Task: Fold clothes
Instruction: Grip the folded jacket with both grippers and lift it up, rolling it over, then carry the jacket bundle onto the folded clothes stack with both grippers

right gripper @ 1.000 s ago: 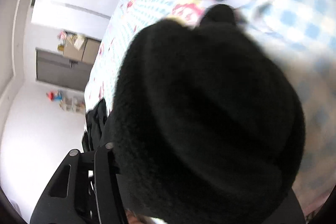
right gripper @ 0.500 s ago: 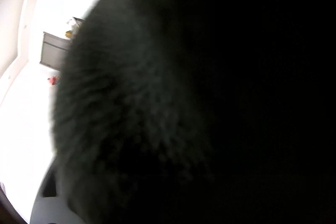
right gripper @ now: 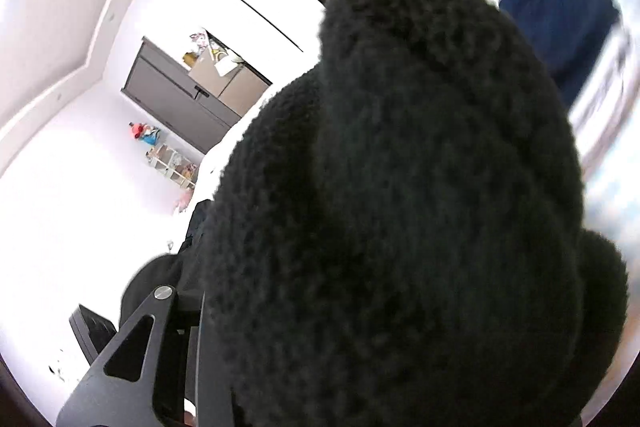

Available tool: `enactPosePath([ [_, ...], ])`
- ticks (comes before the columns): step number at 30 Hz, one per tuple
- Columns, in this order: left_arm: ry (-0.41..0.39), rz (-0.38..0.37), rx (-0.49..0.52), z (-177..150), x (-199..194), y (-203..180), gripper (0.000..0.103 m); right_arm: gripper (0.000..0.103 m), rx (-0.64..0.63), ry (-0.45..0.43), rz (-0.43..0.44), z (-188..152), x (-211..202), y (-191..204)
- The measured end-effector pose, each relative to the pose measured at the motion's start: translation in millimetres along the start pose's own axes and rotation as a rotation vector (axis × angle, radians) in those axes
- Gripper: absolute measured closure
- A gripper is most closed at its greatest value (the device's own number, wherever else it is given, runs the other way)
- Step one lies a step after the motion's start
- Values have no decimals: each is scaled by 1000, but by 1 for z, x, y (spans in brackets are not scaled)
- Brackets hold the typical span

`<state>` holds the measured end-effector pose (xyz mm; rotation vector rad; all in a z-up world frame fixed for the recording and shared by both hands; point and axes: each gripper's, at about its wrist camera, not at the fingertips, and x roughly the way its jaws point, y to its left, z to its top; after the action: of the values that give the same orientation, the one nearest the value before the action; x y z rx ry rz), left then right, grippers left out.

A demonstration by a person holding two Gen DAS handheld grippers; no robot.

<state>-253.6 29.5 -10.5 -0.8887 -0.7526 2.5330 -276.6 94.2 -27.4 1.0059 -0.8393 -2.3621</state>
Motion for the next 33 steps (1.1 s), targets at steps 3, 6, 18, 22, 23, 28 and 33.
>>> enactPosePath([
  [3, 27, -39, 16, 1, 33, -37, 60, 67, -51, -12, -40, 45, -12, -11],
  [6, 60, -75, 35, 6, 71, -73, 60, 67, -63, -42, -65, 78, -27, -26],
  [18, 38, -264, 96, 27, 231, -219, 57, 58, -50, -162, -226, 207, -39, -129],
  [22, 278, -156, -31, -30, 308, -186, 57, 49, 54, -99, -296, 229, -2, -194],
  [23, 325, -140, -58, -46, 320, -173, 57, 46, 126, -51, -331, 224, 9, -218],
  [28, 398, -287, -225, -58, 327, -120, 33, 33, 325, -130, -113, 194, 2, -262],
  [33, 448, -297, -247, -46, 305, -101, 30, 33, 334, -263, -187, 183, -7, -231],
])
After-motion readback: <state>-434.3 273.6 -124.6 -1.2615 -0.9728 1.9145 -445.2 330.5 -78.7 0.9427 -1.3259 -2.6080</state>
